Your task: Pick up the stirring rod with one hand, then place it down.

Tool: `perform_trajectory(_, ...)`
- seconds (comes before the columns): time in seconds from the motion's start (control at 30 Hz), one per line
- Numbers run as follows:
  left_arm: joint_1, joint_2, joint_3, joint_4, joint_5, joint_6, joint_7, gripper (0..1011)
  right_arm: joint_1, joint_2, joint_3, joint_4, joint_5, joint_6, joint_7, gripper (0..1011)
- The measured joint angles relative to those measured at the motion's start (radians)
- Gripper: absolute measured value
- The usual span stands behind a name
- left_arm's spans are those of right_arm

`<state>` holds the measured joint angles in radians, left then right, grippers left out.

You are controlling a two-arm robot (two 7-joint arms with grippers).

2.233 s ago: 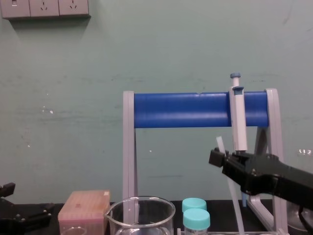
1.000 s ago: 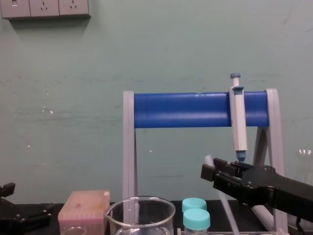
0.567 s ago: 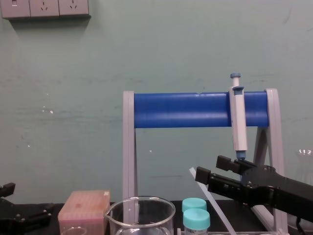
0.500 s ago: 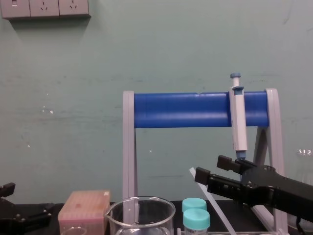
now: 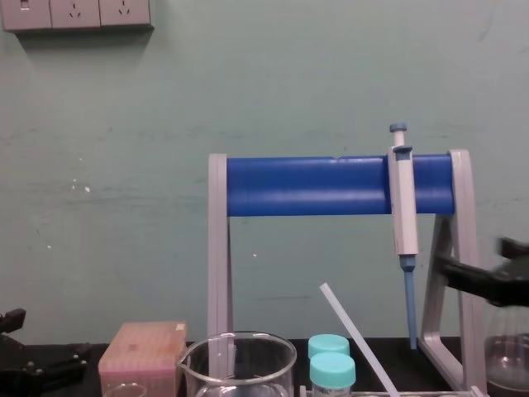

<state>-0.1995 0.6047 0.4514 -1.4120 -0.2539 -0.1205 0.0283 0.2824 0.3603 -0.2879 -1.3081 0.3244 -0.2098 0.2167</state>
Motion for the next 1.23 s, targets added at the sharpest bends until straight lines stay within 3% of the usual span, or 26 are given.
perform_trajectory(0.1, 0.000, 0.000, 0.000, 0.000, 0.000, 0.000, 0.000, 1000, -0.026, -0.004, 0.028, -0.005, -0.071, 0.065, -0.136, 1003)
perform_trajectory(0.23, 0.000, 0.000, 0.000, 0.000, 0.000, 0.000, 0.000, 1000, -0.042, -0.010, 0.045, -0.001, -0.100, 0.124, -0.193, 1003)
perform_trajectory(0.5, 0.000, 0.000, 0.000, 0.000, 0.000, 0.000, 0.000, 1000, -0.054, -0.024, 0.063, 0.004, -0.114, 0.173, -0.205, 1003)
perform_trajectory(1.23, 0.000, 0.000, 0.000, 0.000, 0.000, 0.000, 0.000, 1000, -0.052, -0.021, 0.060, 0.004, -0.111, 0.168, -0.204, 1003)
